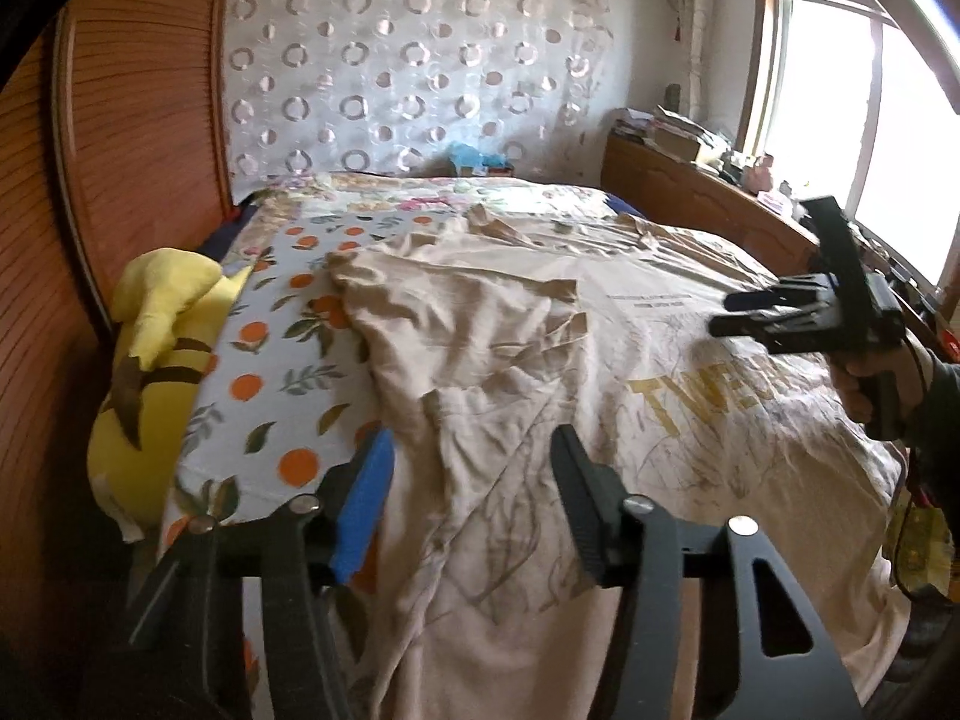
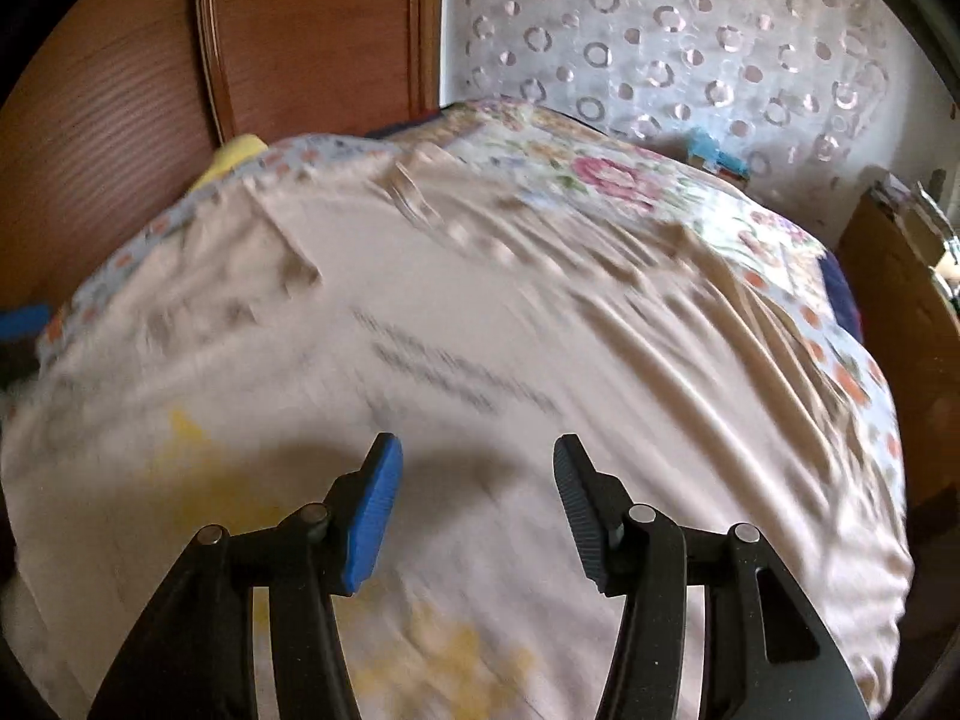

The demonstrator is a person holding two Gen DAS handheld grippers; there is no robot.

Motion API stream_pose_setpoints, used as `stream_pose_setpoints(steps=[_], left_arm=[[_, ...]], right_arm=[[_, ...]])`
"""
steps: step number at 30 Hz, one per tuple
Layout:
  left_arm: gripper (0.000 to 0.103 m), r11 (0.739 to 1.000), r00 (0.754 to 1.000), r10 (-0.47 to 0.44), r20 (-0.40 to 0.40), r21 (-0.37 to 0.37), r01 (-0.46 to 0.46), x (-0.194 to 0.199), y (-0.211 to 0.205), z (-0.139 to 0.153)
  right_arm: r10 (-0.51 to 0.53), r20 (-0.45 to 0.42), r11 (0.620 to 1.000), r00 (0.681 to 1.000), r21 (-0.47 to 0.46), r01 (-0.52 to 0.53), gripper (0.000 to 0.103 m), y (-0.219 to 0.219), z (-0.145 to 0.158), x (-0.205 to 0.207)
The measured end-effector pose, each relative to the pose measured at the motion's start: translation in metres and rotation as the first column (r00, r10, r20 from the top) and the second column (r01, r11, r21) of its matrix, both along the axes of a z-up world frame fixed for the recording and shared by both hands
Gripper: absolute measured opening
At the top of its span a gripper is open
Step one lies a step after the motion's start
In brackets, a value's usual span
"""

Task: Fold small clothes
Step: 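Lay the folded flap flat and open the left gripper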

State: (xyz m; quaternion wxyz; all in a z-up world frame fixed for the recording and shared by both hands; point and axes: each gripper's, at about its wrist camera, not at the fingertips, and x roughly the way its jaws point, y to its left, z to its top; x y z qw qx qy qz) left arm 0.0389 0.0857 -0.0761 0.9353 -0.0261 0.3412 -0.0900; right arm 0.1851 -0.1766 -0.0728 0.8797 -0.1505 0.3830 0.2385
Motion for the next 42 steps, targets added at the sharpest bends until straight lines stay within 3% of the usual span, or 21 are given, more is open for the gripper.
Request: stream_pose_setpoints(steps=[4, 7, 8, 9, 26, 28, 29, 42], left_arm=[[0.047, 1.000, 1.000, -0.009, -0.026, 0.015, 0.010, 0.017, -0.005, 0.000], [0.038, 1.000, 0.999, 0.000, -0.033, 0.021, 0.001, 0.026, -0.006, 0.000], [0.027, 1.000, 0.999, 0.004, -0.035, 0.018, -0.003, 0.029, -0.005, 0.000], [0.023, 1.000, 0.999, 0.011, -0.041, 0.014, -0.010, 0.032, -0.005, 0.000], [0.023, 0.998, 0.989, 0.021, -0.144, 0.057, -0.013, 0.054, -0.005, -0.019], [0.020, 0.998, 0.990, 0.005, -0.141, 0.064, 0.004, 0.051, -0.007, -0.018], [0.009, 0.998, 0.990, -0.006, -0.142, 0.065, 0.015, 0.050, -0.009, -0.018], [0.008, 0.993, 0.993, -0.105, -0.044, 0.044, 0.107, 0.017, -0.037, 0.006]], right_arm=[[-0.018, -0.002, 1.000, 1.000, -0.024, 0.017, 0.055, -0.022, -0.002, -0.015], [-0.033, -0.019, 0.999, 0.999, 0.007, 0.033, 0.055, -0.030, -0.003, -0.019], [-0.034, -0.024, 0.999, 0.999, 0.017, 0.035, 0.055, -0.029, 0.002, -0.016], [-0.035, -0.027, 0.999, 0.999, 0.030, 0.035, 0.055, -0.029, 0.004, -0.014], [-0.058, -0.008, 0.997, 0.998, 0.048, 0.059, 0.065, -0.042, 0.007, -0.018], [-0.058, -0.009, 0.997, 0.998, 0.047, 0.058, 0.065, -0.042, 0.008, -0.018], [-0.058, -0.008, 0.997, 0.998, 0.046, 0.058, 0.065, -0.043, 0.008, -0.018], [-0.060, -0.007, 0.997, 0.998, 0.045, 0.060, 0.067, -0.045, 0.009, -0.017]])
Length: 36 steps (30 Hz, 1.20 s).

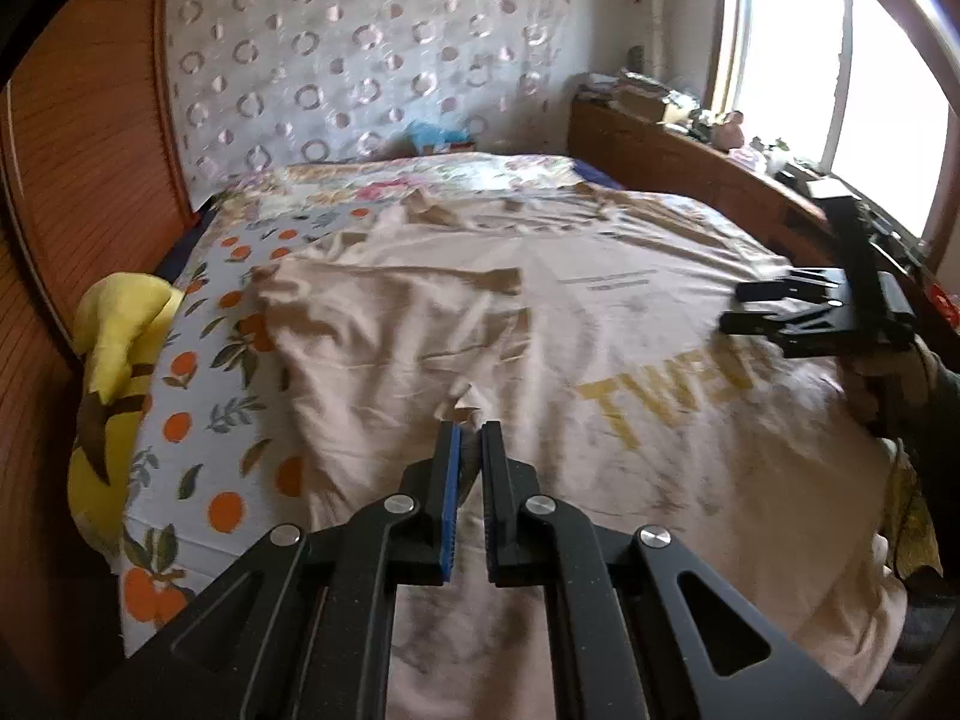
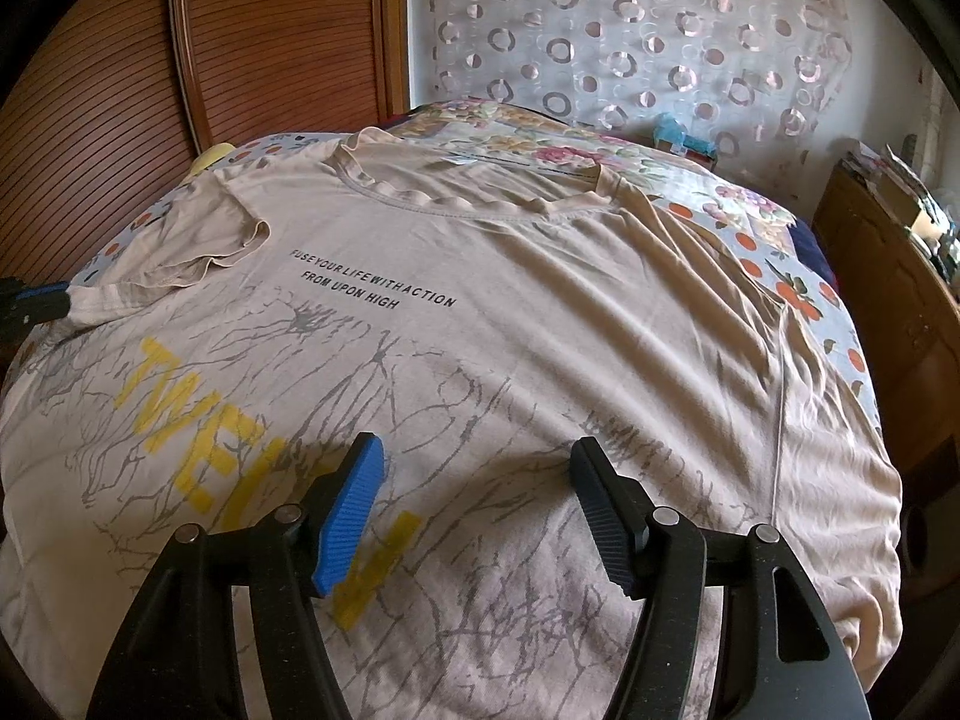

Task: Fold small clothes
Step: 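Lay the folded flap flat and open the left gripper, then move the right gripper to the opposite shirt side and grasp it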

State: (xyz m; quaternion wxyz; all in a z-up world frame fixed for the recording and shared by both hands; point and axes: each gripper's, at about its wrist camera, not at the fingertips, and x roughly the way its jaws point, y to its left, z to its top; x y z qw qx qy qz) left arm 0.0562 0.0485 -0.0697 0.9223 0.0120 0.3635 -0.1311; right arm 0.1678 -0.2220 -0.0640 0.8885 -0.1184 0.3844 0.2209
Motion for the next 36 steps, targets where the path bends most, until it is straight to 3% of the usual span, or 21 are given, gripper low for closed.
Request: stream_pose_setpoints(steps=[7, 10, 12, 17, 28, 36], left_arm=[[0.008, 0.999, 0.999, -0.033, -0.019, 0.028, 0.034, -0.016, -0.015, -0.009], [0.014, 0.999, 0.999, -0.032, -0.013, 0.024, 0.033, -0.021, -0.015, -0.008], [0.033, 0.999, 1.000, -0.030, -0.001, 0.020, 0.030, -0.024, -0.015, -0.005], [0.067, 1.000, 0.999, -0.008, 0.046, 0.003, 0.008, -0.028, -0.012, 0.005], [0.068, 0.998, 0.992, 0.069, 0.107, 0.001, -0.069, -0.029, -0.020, 0.009], [0.068, 0.998, 0.993, 0.047, 0.106, -0.054, -0.042, -0.025, -0.035, 0.008]], right_arm=[[0.001, 0.000, 1.000, 1.000, 0.001, -0.001, 0.067, -0.001, 0.000, 0.000], [0.000, 0.001, 1.000, 1.000, 0.000, 0.000, 0.068, -0.001, 0.000, 0.000], [-0.001, 0.001, 1.000, 1.000, 0.001, 0.001, 0.068, -0.001, 0.000, 0.000], [-0.003, 0.001, 1.000, 1.000, 0.001, 0.003, 0.068, -0.003, -0.001, 0.001], [-0.003, 0.000, 1.000, 1.000, 0.002, 0.003, 0.069, -0.003, -0.001, 0.001], [-0.023, 0.008, 0.999, 1.000, 0.027, 0.023, 0.070, -0.013, 0.004, -0.005]])
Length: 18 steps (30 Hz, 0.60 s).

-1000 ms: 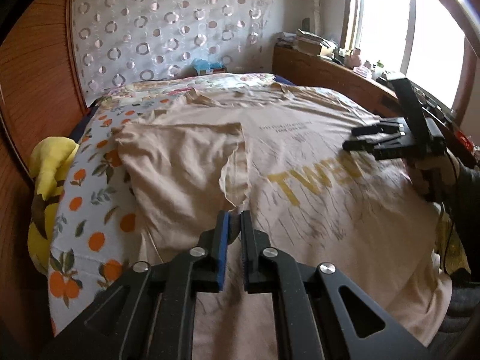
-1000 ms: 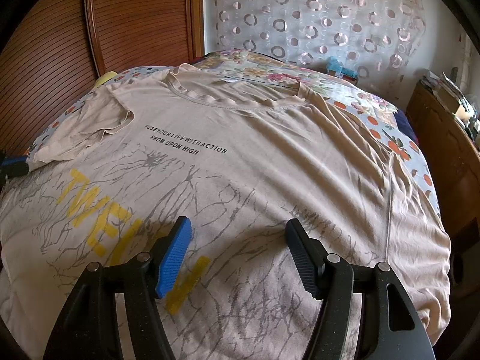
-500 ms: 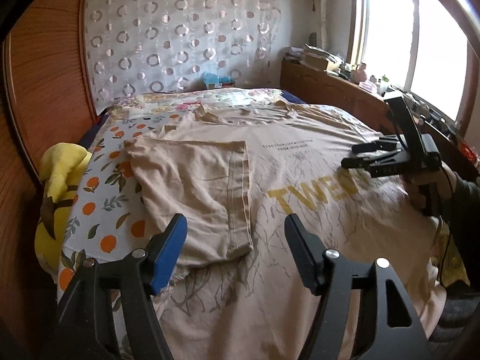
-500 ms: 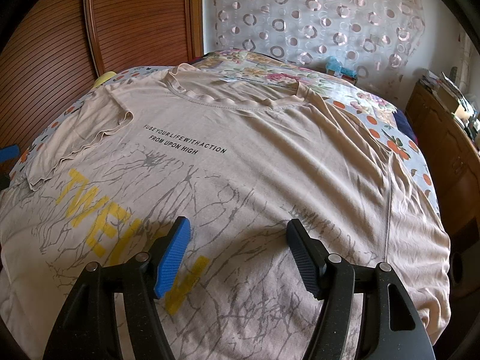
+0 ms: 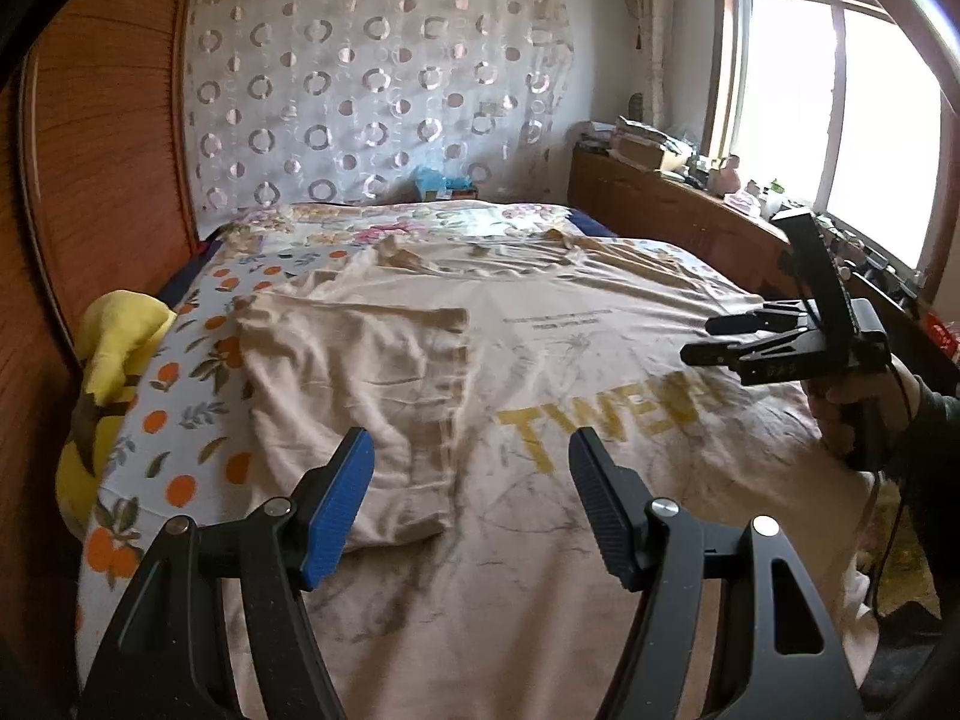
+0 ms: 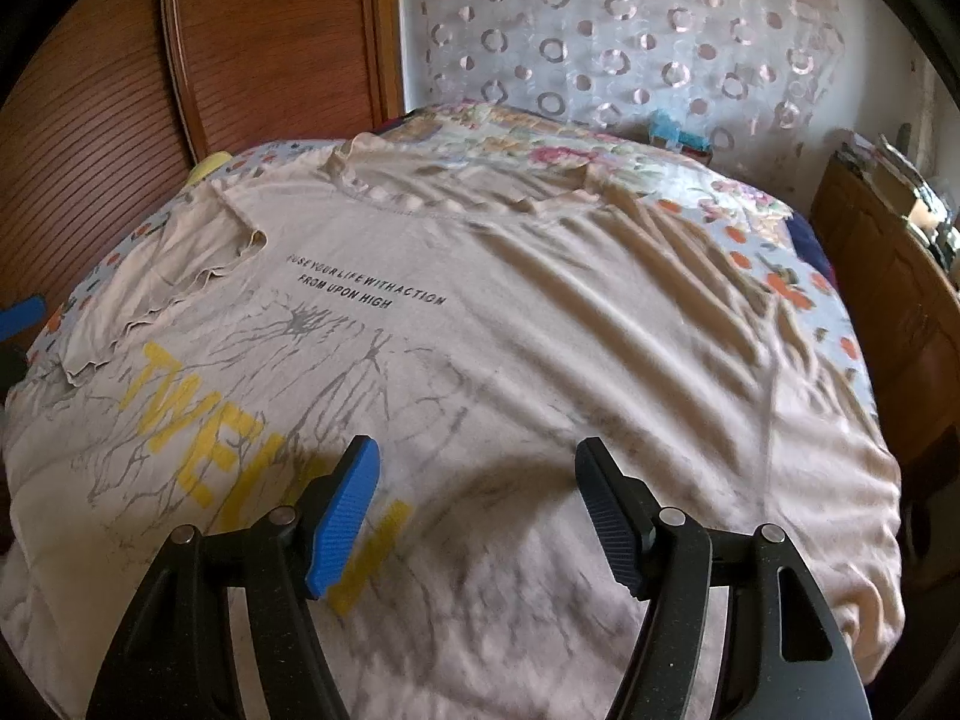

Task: Fold small clothes
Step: 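Move the right gripper to the opposite shirt side and grasp it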

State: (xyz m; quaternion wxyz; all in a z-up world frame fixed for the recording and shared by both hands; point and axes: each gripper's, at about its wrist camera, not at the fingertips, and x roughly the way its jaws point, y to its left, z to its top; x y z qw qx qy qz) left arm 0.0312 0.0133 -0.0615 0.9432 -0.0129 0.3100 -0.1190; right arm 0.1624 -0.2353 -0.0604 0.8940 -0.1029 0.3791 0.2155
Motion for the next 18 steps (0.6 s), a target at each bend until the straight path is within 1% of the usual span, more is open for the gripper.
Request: stream_pose_setpoints(steps=[6, 11, 14, 16, 18], left_arm=[[0.068, 0.998, 0.998, -0.054, -0.021, 0.021, 0.055, 0.001, -0.022, -0.003], [0.068, 0.996, 0.996, -0.089, -0.025, 0.020, 0.089, 0.003, -0.039, -0.004], [0.068, 0.994, 0.995, -0.101, -0.016, 0.027, 0.102, 0.005, -0.050, -0.003], [0.068, 0.993, 0.994, -0.111, -0.009, 0.026, 0.112, 0.007, -0.057, -0.002], [0.068, 0.992, 0.992, -0.123, -0.005, 0.023, 0.123, 0.010, -0.064, -0.001]], right_arm=[[-0.078, 0.060, 0.997, 0.995, 0.024, 0.076, 0.070, -0.044, 0.019, -0.025], [-0.193, 0.096, 0.981, 0.977, 0.033, 0.191, 0.070, -0.102, 0.028, -0.044], [-0.268, 0.085, 0.963, 0.960, 0.049, 0.265, 0.070, -0.138, 0.026, -0.049], [-0.315, 0.080, 0.949, 0.946, 0.040, 0.313, 0.070, -0.158, 0.021, -0.050], [-0.353, 0.059, 0.936, 0.934, 0.045, 0.350, 0.070, -0.179, 0.016, -0.050]])
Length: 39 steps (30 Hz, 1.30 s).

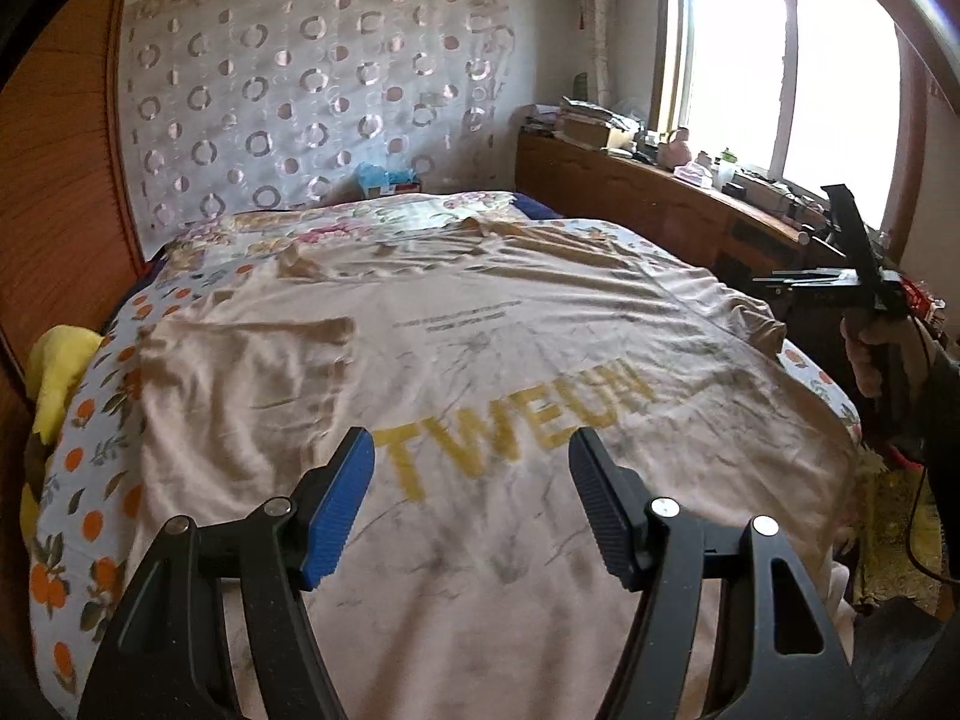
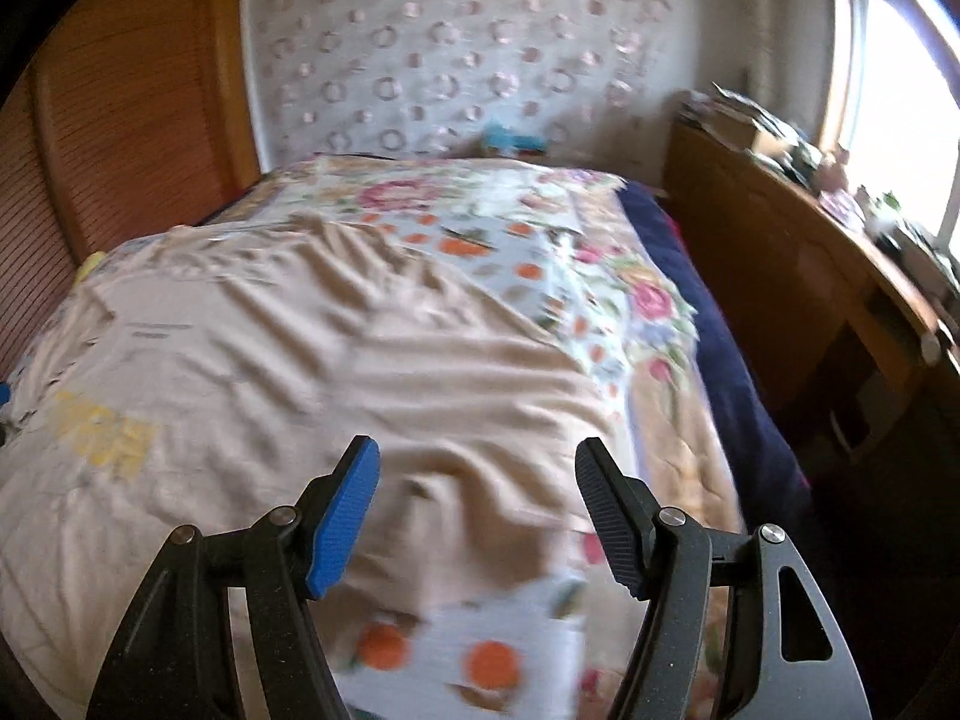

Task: Fold small clothes
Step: 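Move the right gripper to the opposite shirt side and grasp it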

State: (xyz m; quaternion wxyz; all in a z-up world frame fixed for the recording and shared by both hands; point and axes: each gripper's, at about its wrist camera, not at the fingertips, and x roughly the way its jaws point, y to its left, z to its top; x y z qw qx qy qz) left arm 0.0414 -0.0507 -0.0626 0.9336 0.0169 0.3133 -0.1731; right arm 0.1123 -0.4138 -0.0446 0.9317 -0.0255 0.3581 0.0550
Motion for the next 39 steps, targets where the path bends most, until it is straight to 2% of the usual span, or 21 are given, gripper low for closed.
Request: stream_pose_setpoints(steps=[6, 12, 18, 20, 21, 23, 26, 32, 39], left_arm=[[0.068, 0.999, 0.999, -0.042, 0.000, -0.002, 0.042, 0.013, -0.024, 0.001], [0.068, 0.997, 0.995, -0.076, -0.068, -0.002, 0.076, 0.027, -0.033, -0.008], [0.068, 0.997, 0.987, -0.067, -0.147, 0.018, 0.070, 0.037, -0.037, -0.021], [0.068, 0.997, 0.987, -0.062, -0.151, 0.027, 0.067, 0.037, -0.038, -0.022], [0.068, 0.997, 0.987, -0.058, -0.152, 0.035, 0.064, 0.037, -0.038, -0.023], [0.068, 0.997, 0.986, -0.057, -0.155, 0.045, 0.064, 0.037, -0.039, -0.024], [0.069, 0.996, 0.986, -0.053, -0.157, 0.067, 0.064, 0.036, -0.040, -0.025], [0.071, 0.993, 0.990, -0.048, -0.131, 0.104, 0.062, 0.032, -0.041, -0.021], [0.072, 0.995, 0.992, -0.056, -0.116, 0.077, 0.065, 0.025, -0.037, -0.016]], right_arm=[[-0.044, -0.055, 0.997, 0.997, 0.059, 0.048, 0.069, -0.030, -0.015, 0.006], [-0.028, -0.118, 0.991, 0.993, 0.123, 0.042, 0.058, -0.044, -0.018, 0.025], [0.004, -0.120, 0.993, 0.993, 0.118, 0.011, 0.042, -0.042, -0.018, 0.031], [0.010, -0.112, 0.995, 0.994, 0.100, 0.001, 0.031, -0.042, -0.016, 0.030], [0.008, -0.107, 0.997, 0.994, 0.078, 0.001, 0.029, -0.038, -0.015, 0.031], [0.000, -0.095, 1.000, 0.995, 0.016, 0.001, 0.017, -0.031, -0.014, 0.030], [0.009, -0.085, 1.000, 0.996, -0.019, -0.011, 0.007, -0.025, -0.011, 0.027], [0.017, -0.030, 1.000, 0.999, -0.025, -0.018, 0.004, -0.013, 0.000, 0.022], [0.076, 0.058, 0.997, 0.995, -0.004, -0.076, 0.004, 0.012, 0.024, 0.007]])
